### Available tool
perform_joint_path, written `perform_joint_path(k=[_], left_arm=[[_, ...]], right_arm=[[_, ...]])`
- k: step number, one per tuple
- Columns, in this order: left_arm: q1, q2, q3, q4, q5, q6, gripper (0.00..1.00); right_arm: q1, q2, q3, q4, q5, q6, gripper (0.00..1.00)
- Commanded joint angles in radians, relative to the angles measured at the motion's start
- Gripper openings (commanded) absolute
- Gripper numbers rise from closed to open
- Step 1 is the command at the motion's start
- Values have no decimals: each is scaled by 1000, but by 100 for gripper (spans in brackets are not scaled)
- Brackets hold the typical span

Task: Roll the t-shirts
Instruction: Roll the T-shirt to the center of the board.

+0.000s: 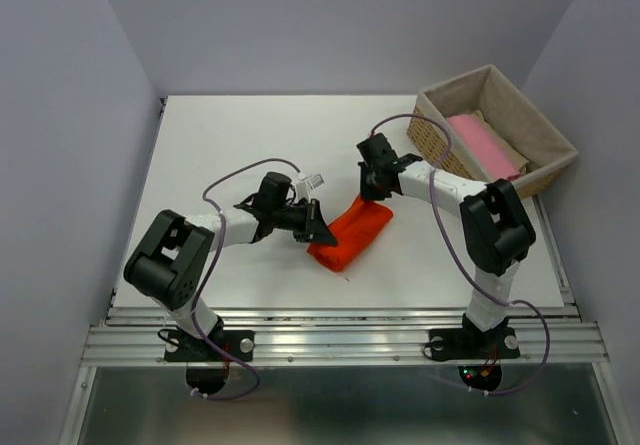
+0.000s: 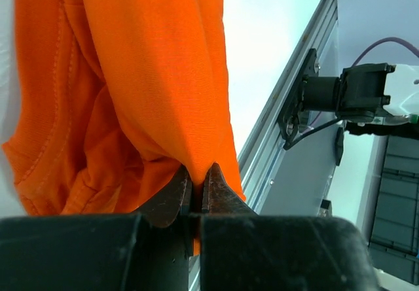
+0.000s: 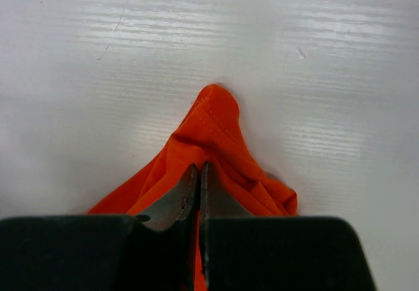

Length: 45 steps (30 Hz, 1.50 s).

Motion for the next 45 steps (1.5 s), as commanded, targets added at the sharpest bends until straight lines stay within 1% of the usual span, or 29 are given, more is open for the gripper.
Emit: perform_joint_path(k=[1,4,7,8,10,11,13,14,15,16,17,18,21,23,24,25,26,27,28,29,30,31,35,36,37,42,45], left_arm=[[39,20,-39,49,113,-15,0],[49,50,-38,43,99,-18,0],[62,71,-33,-2,73,0,0],[62,76,-30,-12,68,2,5],[74,73,-30,-20,52,3,26],[79,68,-32,-25,44,-3,40],[86,35,-27,-49,29,2,47],[92,1,-16,-80,4,5,58],[94,1,-6,-103,-8,5,63],[95,-40,7,-130,-54,17,63],[94,-82,42,-194,-83,37,66],[94,-82,63,-195,-114,37,66],[94,-177,140,-356,-240,74,67],[94,-206,166,-393,-302,78,65],[88,-231,175,-402,-307,75,52],[83,-239,177,-402,-307,71,40],[77,-245,177,-402,-306,54,24],[66,-251,174,-399,-304,43,0],[54,-252,171,-398,-303,33,0],[21,-252,166,-390,-298,22,0],[-16,-254,154,-369,-294,-6,0],[-32,-256,146,-356,-292,-18,0],[-84,-246,85,-249,-269,-105,0],[-101,-233,61,-197,-263,-133,0],[-108,-223,51,-180,-261,-142,0],[-92,-151,11,-125,-292,-113,0],[-55,-58,13,-117,-280,-77,0]], right_arm=[[-14,65,72,13,58,-7,1],[-14,107,94,13,61,-6,1],[-14,118,98,13,59,-6,1],[-14,110,95,12,59,-6,7],[-14,84,89,13,61,-7,21],[-14,69,85,13,61,-10,25],[-14,34,75,13,61,-13,41],[-14,-6,62,12,65,-15,49],[-14,-28,54,12,66,-15,53],[-14,-51,36,13,70,-15,62],[-14,-98,26,13,72,-18,63],[-14,-99,16,13,72,-16,64],[-14,-193,-27,21,50,-12,67],[-14,-223,-56,38,18,-10,66],[-14,-246,-82,54,-11,-1,65],[-14,-246,-92,61,-22,3,60],[-14,-258,-101,68,-33,5,45],[-14,-261,-116,82,-57,13,35],[-14,-263,-122,88,-72,16,25],[-14,-260,-125,96,-85,19,11],[-5,-246,-126,105,-103,22,3],[-5,-238,-124,105,-112,23,1],[-5,-208,-112,128,-123,19,1],[-5,-182,-104,128,-117,17,1],[-5,-166,-95,128,-100,17,1],[-5,-57,-40,130,-51,-12,1],[-14,15,-40,133,-22,-15,1]])
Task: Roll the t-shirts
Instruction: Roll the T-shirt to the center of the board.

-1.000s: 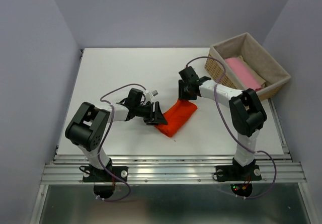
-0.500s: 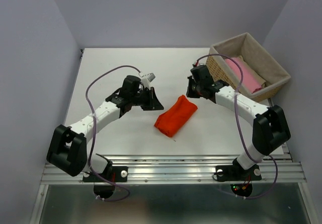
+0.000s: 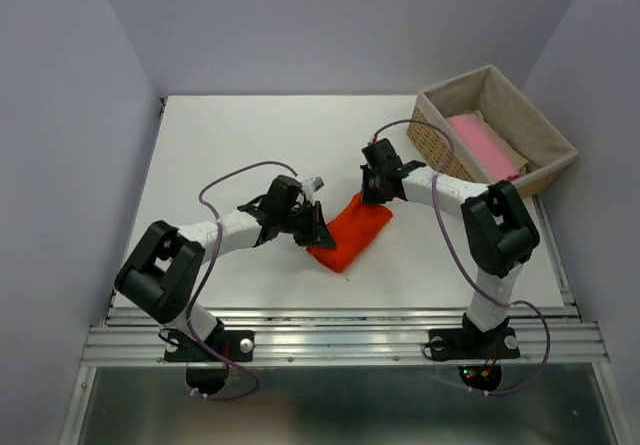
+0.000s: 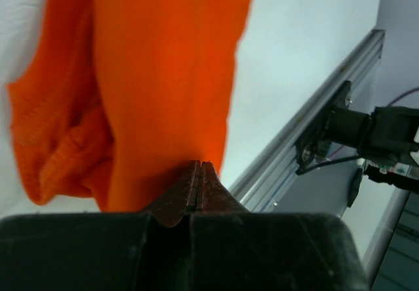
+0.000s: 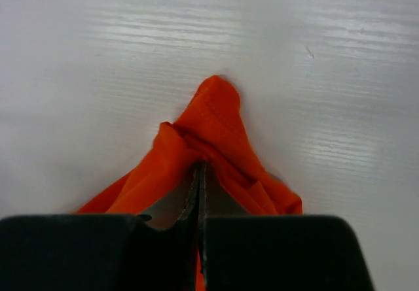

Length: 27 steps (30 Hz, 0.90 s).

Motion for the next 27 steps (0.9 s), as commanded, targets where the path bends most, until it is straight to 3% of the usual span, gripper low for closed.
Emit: perform_joint_path(k=[1,8,21,27], left_arm=[[48,75,-9,69,-1,42,0],[91,167,18,26,14,111,0],[173,116,92,-105,-21,194,0],[171,41,152,-158,-1,198,0]], right_arm=[[-6,72,29,36,76,-20,1],[-6,54,-95,67,133,14,1],[49,-323,-469,153,55,275,1],[49,-484,-369,16,168,225,2]])
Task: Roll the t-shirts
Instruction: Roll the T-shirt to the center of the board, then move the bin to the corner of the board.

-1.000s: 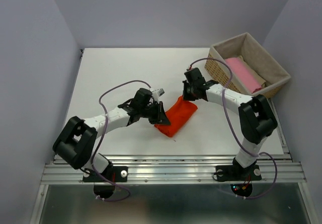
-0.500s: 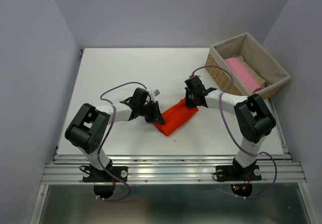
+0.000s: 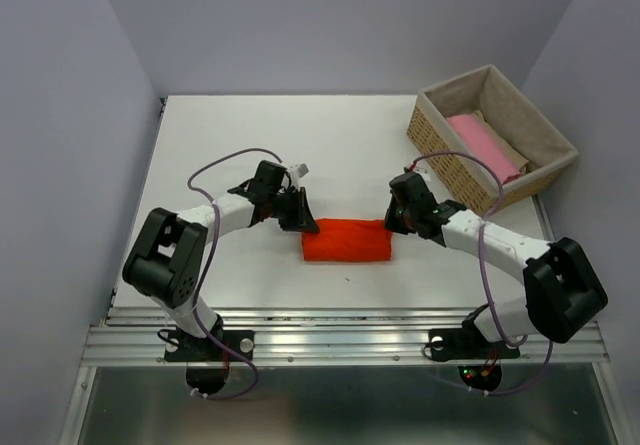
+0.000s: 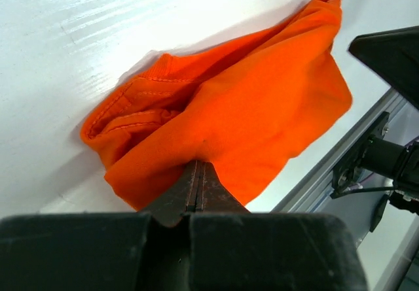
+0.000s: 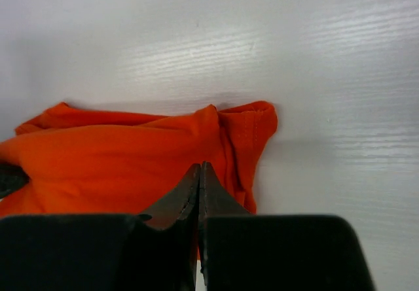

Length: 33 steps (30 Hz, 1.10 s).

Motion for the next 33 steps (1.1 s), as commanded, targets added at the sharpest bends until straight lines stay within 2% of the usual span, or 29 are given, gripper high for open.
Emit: perform_joint_path(k=[1,5,10,18,26,30,33], left_arm=[[1,-118,57,-68,-4,31,0],[-8,-183,48,-83,-12,2,0],[-30,-204,-9,-53,-37,-42,0],[-34,-119,-60,50,-52,-78,0],[-34,53,-44,179,-23,-75,0],[-34,84,-3,169,14,-69,0],[-36,44,43,83,-1,-30,0]], right_arm=[[3,-100,111,-84,89,-25,3],[3,-95,179,-125,15,-55,3],[21,-124,125,-92,-64,-26,2],[21,-57,10,-21,-56,3,1],[21,61,-79,42,-10,21,1],[21,26,-74,16,10,24,1],[21,-35,-29,-42,66,14,1]])
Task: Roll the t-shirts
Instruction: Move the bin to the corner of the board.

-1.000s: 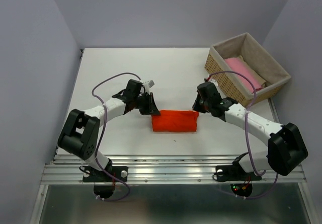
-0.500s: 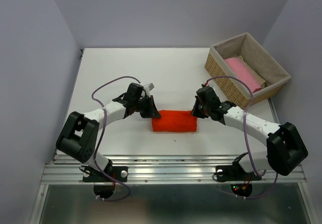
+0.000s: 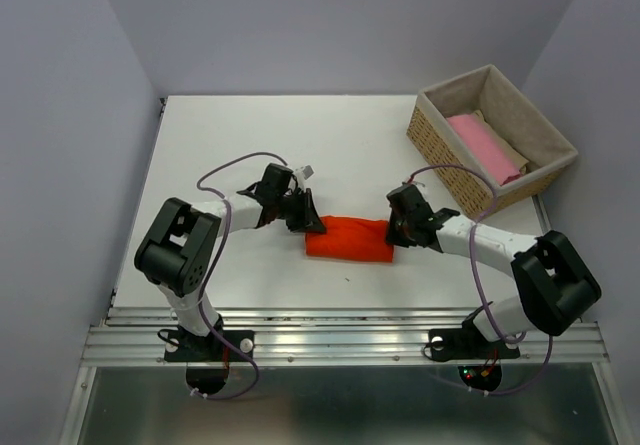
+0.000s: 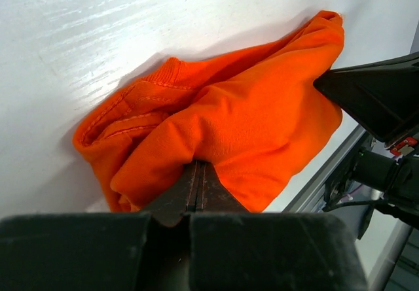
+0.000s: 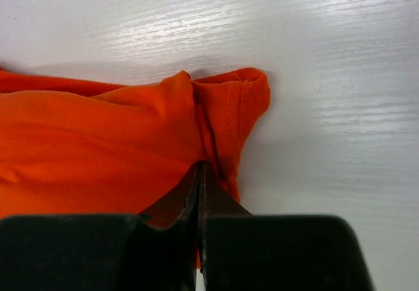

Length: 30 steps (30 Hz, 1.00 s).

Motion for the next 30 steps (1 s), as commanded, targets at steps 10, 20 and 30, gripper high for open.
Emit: perform_joint_path(k=[10,20,30], left_arm=[[-5,-217,259,-281,-116,170,0],[18,-317,295,-356,-223,164,0],[19,-332,262,-350,-214,173,0]], right_arm=[[-2,-95,319,-214,310,-142,40],[-255,-46,587,-238,293,-287,48],[-359,199,917,-297,434,-522,100]])
